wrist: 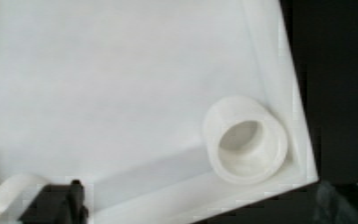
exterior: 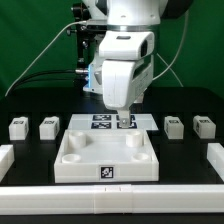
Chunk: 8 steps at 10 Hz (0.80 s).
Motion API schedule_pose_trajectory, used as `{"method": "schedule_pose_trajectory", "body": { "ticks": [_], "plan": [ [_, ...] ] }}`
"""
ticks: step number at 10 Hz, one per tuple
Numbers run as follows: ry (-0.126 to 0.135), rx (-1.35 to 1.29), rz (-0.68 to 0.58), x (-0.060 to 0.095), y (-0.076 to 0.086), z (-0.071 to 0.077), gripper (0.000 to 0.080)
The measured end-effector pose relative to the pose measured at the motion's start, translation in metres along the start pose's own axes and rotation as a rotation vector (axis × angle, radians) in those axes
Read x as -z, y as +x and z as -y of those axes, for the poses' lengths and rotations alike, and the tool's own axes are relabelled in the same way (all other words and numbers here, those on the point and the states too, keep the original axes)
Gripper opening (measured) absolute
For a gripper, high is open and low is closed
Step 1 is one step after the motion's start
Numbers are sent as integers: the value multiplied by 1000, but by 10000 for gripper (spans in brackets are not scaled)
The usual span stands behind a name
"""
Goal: Assemble one leg
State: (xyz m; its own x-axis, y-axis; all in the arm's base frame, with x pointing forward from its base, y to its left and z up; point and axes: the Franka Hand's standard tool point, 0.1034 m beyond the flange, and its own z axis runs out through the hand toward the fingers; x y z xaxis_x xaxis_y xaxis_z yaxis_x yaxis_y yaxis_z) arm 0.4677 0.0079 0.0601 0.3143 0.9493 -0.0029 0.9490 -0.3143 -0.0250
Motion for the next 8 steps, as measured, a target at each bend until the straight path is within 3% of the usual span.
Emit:
{"method": "schedule_pose_trajectory", "body": {
  "ticks": [2, 8],
  "plan": [
    [13, 60, 6, -6, -8, 6, 650],
    [15, 179, 5, -12, -16, 7, 650]
  ]
}}
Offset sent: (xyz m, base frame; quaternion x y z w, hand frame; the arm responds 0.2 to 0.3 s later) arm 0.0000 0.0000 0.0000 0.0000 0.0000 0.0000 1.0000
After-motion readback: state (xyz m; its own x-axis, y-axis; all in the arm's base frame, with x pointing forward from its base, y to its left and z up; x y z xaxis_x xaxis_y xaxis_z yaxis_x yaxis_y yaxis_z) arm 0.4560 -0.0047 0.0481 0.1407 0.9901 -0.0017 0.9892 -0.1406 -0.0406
